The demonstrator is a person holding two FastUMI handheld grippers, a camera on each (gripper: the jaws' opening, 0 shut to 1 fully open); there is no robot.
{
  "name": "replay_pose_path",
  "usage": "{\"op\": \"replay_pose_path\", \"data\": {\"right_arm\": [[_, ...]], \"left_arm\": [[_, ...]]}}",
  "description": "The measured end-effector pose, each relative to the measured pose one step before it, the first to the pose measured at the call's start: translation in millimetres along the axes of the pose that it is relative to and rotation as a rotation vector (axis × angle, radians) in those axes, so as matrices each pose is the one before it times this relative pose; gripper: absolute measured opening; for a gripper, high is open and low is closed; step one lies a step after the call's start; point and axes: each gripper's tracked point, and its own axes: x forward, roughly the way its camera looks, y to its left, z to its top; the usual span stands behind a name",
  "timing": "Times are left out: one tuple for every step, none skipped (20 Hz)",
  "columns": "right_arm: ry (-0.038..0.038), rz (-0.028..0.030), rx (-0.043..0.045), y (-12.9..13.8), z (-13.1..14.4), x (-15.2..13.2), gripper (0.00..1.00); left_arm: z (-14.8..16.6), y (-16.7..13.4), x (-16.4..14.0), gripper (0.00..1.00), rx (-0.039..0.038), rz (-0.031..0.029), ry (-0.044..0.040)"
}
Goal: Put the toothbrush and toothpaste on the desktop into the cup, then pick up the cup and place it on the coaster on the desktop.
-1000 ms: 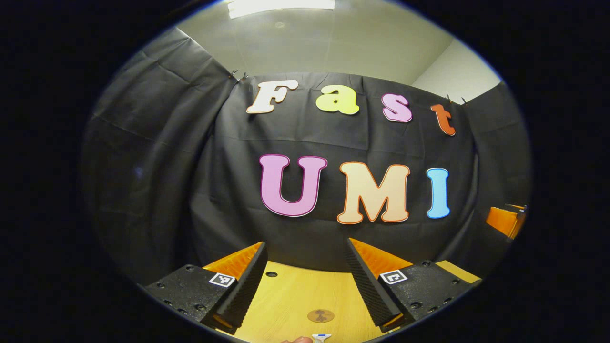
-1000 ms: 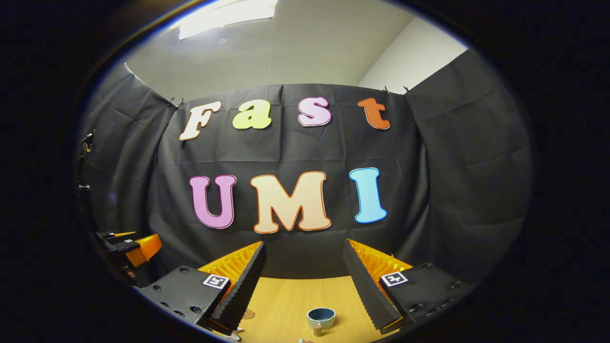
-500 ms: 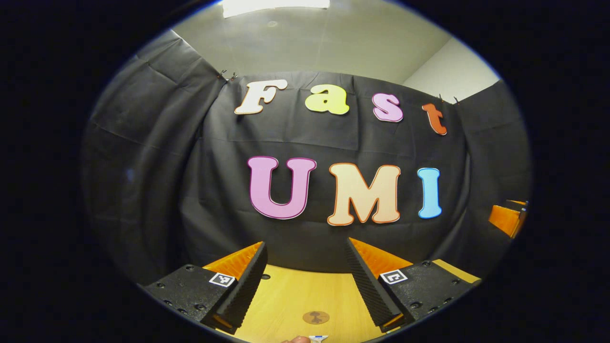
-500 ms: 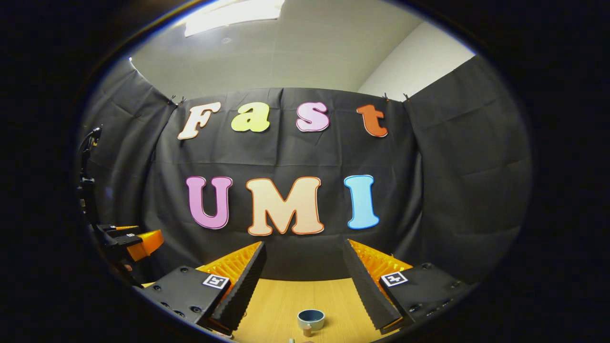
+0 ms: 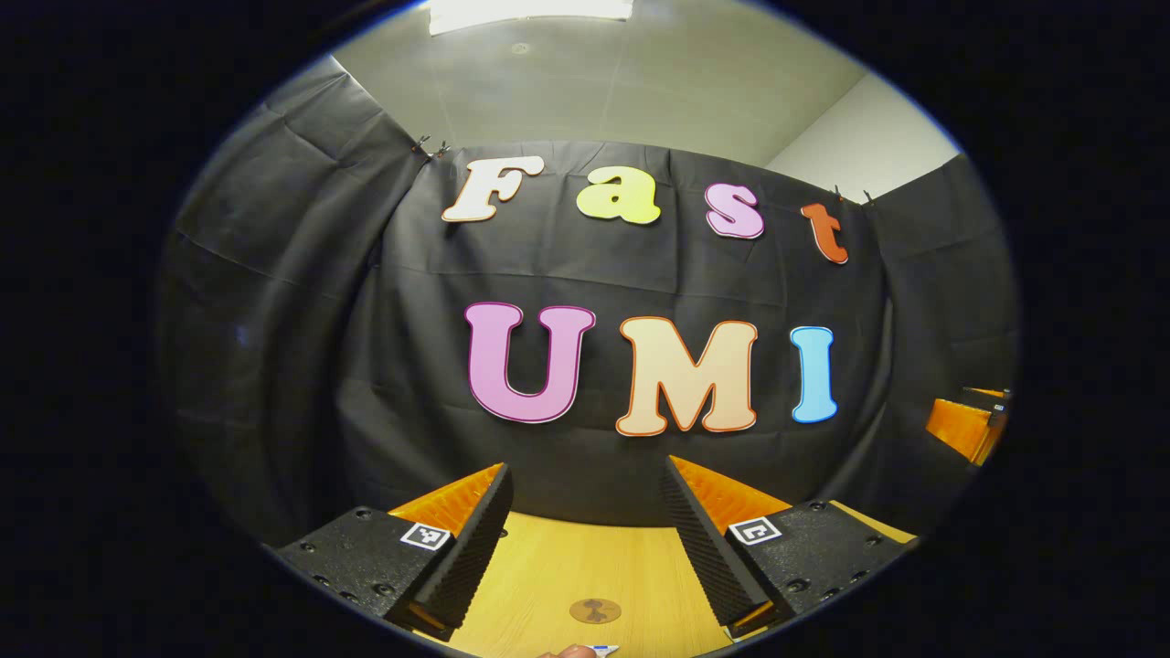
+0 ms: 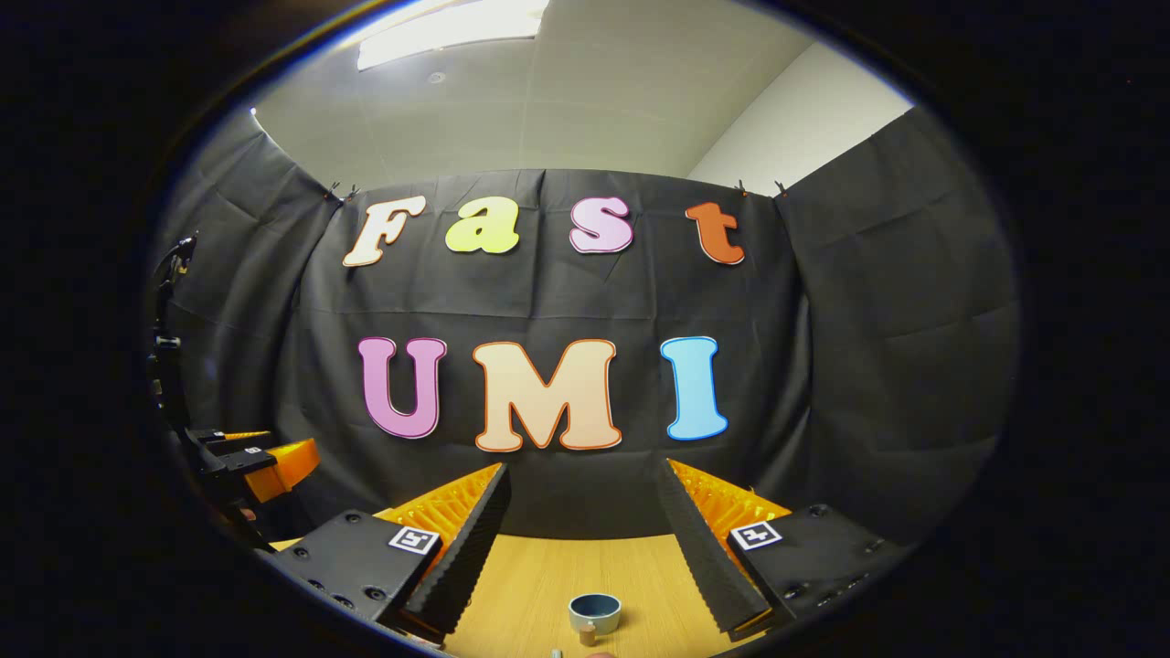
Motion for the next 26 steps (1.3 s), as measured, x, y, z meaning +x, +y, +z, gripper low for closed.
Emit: {"op": "replay_pose_path", "data": {"right_arm": [[0.01522, 0.01484, -0.00424, 3.64, -6.65, 2.11, 0.99], [0.02744, 0.01988, -0.00862, 3.99, -12.86, 0.96, 0.99], [0.02982, 0.03351, -0.00863, 7.44, -13.35, 0.75, 0.99], [0.03059, 0.03227, -0.01061, 7.63, -12.71, 1.14, 0.99], [0.03358, 0.02728, -0.00988, 5.64, -15.16, 0.47, 0.99], [0.0364, 0.01798, -0.00468, 1.27, -16.2, 0.46, 0.99], [0.03703, 0.01402, 0.00298, 3.07, -16.69, 2.49, 1.0], [0.03764, 0.00885, 0.00435, 1.5, -15.77, 2.51, 0.99], [0.03535, -0.00092, 0.00728, -0.35, -14.6, 3.54, 0.99], [0.03982, -0.00919, 0.00778, -2.33, -15.52, 4.84, 0.99], [0.04303, -0.00693, 0.00894, -1.57, -16.04, 5.02, 0.99], [0.04141, -0.00337, 0.00579, -0.59, -15.73, 5.38, 0.99], [0.0425, 0.0011, -0.00131, 0.14, -15.92, 5.01, 0.99], [0.0357, -0.00088, -0.01063, -0.79, -14.47, 5.26, 1.0], [0.03004, -0.00378, -0.01292, -2.48, -12.45, 4.86, 1.0], [0.02892, -0.00665, -0.01585, -2.46, -12.52, 4.32, 0.99], [0.03533, -0.00722, -0.01426, -1.28, -12.16, 5.77, 0.99], [0.04022, -0.00119, -0.00623, -0.59, -14.74, 5.98, 0.99], [0.04012, 0.00825, 0.00183, 1.84, -12.0, 5.71, 0.99], [0.04069, 0.00421, -0.00004, 3.26, -10.7, 6.46, 1.0], [0.03927, -0.00609, -0.00548, 0.11, -10.31, 6.98, 1.0], [0.03308, -0.00434, -0.00504, 1.21, -10.2, 7.63, 1.0], [0.03672, -0.00444, -0.00823, 1.33, -7.54, 7.47, 0.99], [0.03481, -0.00334, -0.00911, 0.65, -9.87, 5.61, 1.0], [0.03476, -0.00011, -0.00683, 2.1, -8.68, 6.08, 1.0], [0.04216, 0.00085, -0.00497, 1.23, -10.02, 4.38, 1.0]], "left_arm": [[-0.62, 1.73, 0.16, 0.98, 0.0002, 0.00265, 0.00461], [-1.69, -1.14, -0.27, 0.94, -0.00031, 0.00094, 0.00425], [-0.06, 0.43, -0.43, 0.94, 0.00022, 0.00143, 0.00044], [0.21, 1.13, 0.0, 0.94, 0.00083, 0.00031, -0.00094], [0.34, 0.82, 0.0, 0.94, 0.00174, -0.00133, -0.00358], [-1.53, 1.46, -2.01, 0.98, 0.00281, 0.00089, 0.00302], [-1.32, 1.01, 0.0, 0.94, 0.00382, -0.0003, 0.00512], [-1.37, 3.01, 0.53, 0.94, 0.00541, 0.00233, 0.003], [-1.42, 4.16, 0.87, 0.98, 0.00562, 0.00518, 0.00022], [-3.0, 3.12, -0.52, 0.98, 0.0052, 0.00575, 0.0023], [-3.13, 3.72, 0.23, 0.94, 0.0046, 0.00402, 0.0082], [-4.32, 3.11, 0.33, 0.94, 0.00462, 0.00176, 0.01253], [-4.57, 3.34, -0.05, 0.94, 0.00433, 0.00396, 0.01232], [-3.47, 4.09, -0.68, 0.94, 0.00363, 0.00528, 0.00889], [-1.8, 3.95, -0.81, 0.94, 0.00455, 0.00642, 0.00614], [-1.78, 4.52, -0.7, 0.98, 0.00565, 0.00573, 0.00426], [-1.86, 3.35, -2.14, 0.94, 0.00727, 0.00292, 0.00432], [-1.83, 2.51, -2.26, 0.98, 0.00585, 0.00144, 0.00283], [-1.1, 3.0, -2.41, 0.94, 0.00682, 0.00219, 0.00264], [-2.22, 3.11, -2.28, 0.94, 0.00824, 0.00309, 0.00357], [-2.22, 2.1, -1.95, 0.98, 0.00724, 0.00333, 0.00465], [-1.81, 2.27, -1.51, 0.94, 0.00446, 0.00283, 0.00481], [-1.43, 2.3, -0.75, 0.98, 0.00175, 0.00348, 0.0051], [-1.75, 0.82, -0.23, 0.98, -0.00324, 0.00065, 0.0052], [-1.32, 1.09, -0.47, 0.98, -0.00367, 0.00194, 0.00544], [-1.56, 1.9, -0.48, 0.98, -0.00275, 0.00186, 0.00426]]}}
